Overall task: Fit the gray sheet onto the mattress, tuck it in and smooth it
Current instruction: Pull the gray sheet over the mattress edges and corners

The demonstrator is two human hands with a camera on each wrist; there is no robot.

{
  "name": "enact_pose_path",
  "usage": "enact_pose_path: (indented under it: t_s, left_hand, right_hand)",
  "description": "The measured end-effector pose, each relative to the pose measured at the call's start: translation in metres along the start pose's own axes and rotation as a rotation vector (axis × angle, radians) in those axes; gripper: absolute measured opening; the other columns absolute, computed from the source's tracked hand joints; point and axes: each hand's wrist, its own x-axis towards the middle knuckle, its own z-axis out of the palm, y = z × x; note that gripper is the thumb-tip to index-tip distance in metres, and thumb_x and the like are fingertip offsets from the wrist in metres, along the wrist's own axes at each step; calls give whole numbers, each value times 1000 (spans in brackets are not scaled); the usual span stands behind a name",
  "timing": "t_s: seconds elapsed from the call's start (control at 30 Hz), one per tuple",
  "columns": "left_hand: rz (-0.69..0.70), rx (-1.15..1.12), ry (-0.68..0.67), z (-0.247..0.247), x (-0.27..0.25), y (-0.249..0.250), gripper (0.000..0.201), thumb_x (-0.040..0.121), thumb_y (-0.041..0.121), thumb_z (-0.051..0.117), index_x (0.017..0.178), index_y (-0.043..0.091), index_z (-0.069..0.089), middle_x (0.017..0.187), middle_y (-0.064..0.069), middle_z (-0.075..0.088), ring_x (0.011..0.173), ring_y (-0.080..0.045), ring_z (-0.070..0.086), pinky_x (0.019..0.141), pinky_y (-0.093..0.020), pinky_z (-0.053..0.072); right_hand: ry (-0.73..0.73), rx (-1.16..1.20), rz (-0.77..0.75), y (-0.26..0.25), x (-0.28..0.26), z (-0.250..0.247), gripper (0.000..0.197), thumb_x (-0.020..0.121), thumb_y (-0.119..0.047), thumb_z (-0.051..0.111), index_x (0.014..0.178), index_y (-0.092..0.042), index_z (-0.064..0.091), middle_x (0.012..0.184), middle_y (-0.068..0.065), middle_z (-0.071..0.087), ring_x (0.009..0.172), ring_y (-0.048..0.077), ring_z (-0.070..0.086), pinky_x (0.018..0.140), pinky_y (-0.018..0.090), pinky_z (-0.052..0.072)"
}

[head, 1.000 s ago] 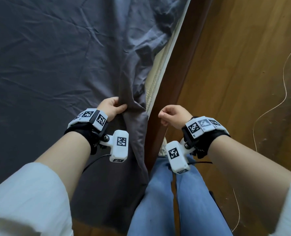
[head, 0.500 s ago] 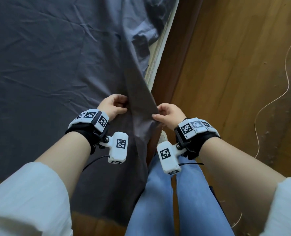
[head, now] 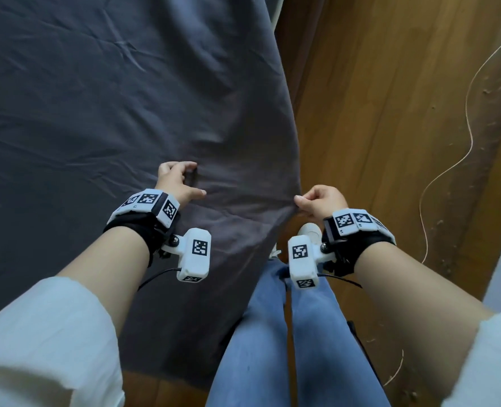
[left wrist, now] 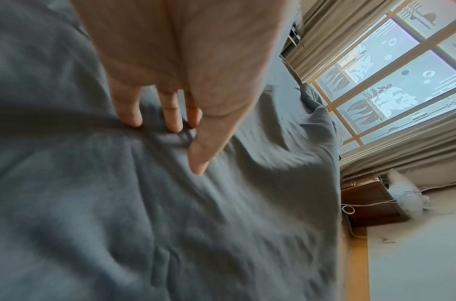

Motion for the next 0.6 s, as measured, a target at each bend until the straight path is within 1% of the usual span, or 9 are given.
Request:
enact_pose_path:
  t_s: [0.07, 0.1, 0.17, 0.2, 0.27, 0.33, 0.43, 0.53, 0.6]
  left_hand:
    - [-5, 2, 11, 0, 1, 1, 60, 75, 2, 73, 131, 10, 50, 129, -7, 32, 105, -12, 41, 106, -25, 35]
    - [-11, 6, 13, 1, 1, 3, 58, 76, 5, 74, 129, 12, 52, 135, -9, 31, 110, -14, 43, 108, -27, 35]
    - [-9, 31, -3, 3, 2, 8, 52, 76, 13, 74, 125, 18, 56, 138, -9, 30, 124, -20, 41, 112, -28, 31]
    - [-3, 40, -22, 4, 2, 11, 50, 77, 16, 74, 123, 21, 57, 138, -7, 30, 128, -22, 38, 113, -28, 29]
    - [2, 55, -54, 6, 2, 16, 47, 77, 19, 74, 121, 24, 58, 141, -5, 28, 131, -22, 34, 115, -30, 27]
    - [1, 86, -59, 8, 4, 16, 46, 77, 20, 74, 120, 25, 59, 143, -5, 25, 133, -22, 32, 115, -31, 26]
    - [15, 111, -43, 8, 9, 10, 45, 76, 18, 75, 118, 25, 61, 141, -5, 26, 132, -23, 33, 114, -32, 28]
    - [47, 99, -43, 4, 13, 2, 43, 76, 16, 75, 116, 27, 62, 137, -4, 29, 127, -24, 37, 114, -33, 29]
    - [69, 66, -60, 0, 14, -1, 44, 77, 11, 73, 118, 24, 61, 130, -2, 30, 119, -18, 41, 113, -28, 30]
  right_hand:
    - [35, 73, 6, 7, -3, -10, 34, 84, -14, 65, 58, -17, 43, 91, 11, 72, 75, 23, 64, 72, 37, 50]
    - [29, 149, -27, 7, -5, -12, 35, 85, -8, 63, 59, -15, 41, 100, 11, 70, 81, 23, 62, 72, 34, 48]
    - [-14, 252, -87, 1, -9, -10, 33, 87, -3, 59, 61, -14, 42, 103, 10, 65, 87, 21, 59, 68, 24, 45]
    - [-32, 247, -100, -4, -9, -7, 30, 88, -6, 60, 63, -14, 45, 100, 8, 64, 87, 19, 58, 67, 23, 46]
    - [-37, 205, -109, -11, -5, 3, 19, 88, -14, 61, 72, -17, 50, 90, 3, 61, 88, 19, 55, 75, 33, 51]
    - [-33, 172, -74, -15, 4, 14, 12, 87, -19, 63, 95, -16, 55, 96, 1, 61, 95, 19, 56, 93, 42, 50]
    - [-50, 128, -1, -19, 19, 30, 56, 86, -23, 65, 135, -13, 38, 134, 7, 50, 120, 22, 51, 104, 35, 41]
    - [-78, 142, 65, -15, 33, 48, 76, 86, -24, 65, 147, -15, 19, 146, 9, 39, 131, 24, 43, 105, 31, 35]
    - [-126, 170, 125, -10, 40, 59, 82, 86, -23, 66, 148, -14, 14, 145, 12, 40, 131, 26, 43, 105, 31, 34]
